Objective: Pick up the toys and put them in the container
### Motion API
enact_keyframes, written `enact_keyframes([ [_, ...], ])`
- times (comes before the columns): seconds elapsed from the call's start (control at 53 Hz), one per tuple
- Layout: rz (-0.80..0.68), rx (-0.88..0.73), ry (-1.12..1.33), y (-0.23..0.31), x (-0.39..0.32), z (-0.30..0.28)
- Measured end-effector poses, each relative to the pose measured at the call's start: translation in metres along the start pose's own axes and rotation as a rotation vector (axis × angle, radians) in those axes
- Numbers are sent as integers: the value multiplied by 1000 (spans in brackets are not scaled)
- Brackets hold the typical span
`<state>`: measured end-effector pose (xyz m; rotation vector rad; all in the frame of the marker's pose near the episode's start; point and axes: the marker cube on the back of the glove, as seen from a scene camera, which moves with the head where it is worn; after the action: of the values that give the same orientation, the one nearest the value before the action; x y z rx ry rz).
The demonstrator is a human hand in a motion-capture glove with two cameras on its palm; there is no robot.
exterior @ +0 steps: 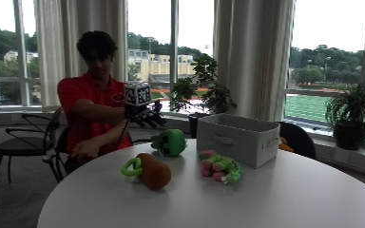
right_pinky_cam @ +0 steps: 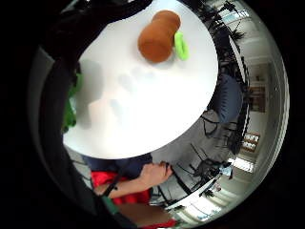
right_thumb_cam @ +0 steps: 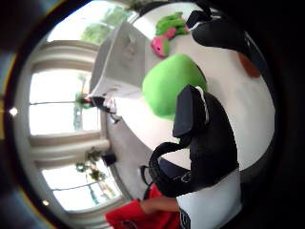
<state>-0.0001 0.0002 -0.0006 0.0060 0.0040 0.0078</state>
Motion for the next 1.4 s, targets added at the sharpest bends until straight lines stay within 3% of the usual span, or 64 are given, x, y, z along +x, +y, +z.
enact_keyframes([
  [0.812,-65,17,-111,-13,-26,5],
  [1.114,-138,-152,-88,-51,-61,46],
  [1.284,-73,-270,50,-45,-91,89],
  [1.397,-61,-292,143,-70,-72,95],
])
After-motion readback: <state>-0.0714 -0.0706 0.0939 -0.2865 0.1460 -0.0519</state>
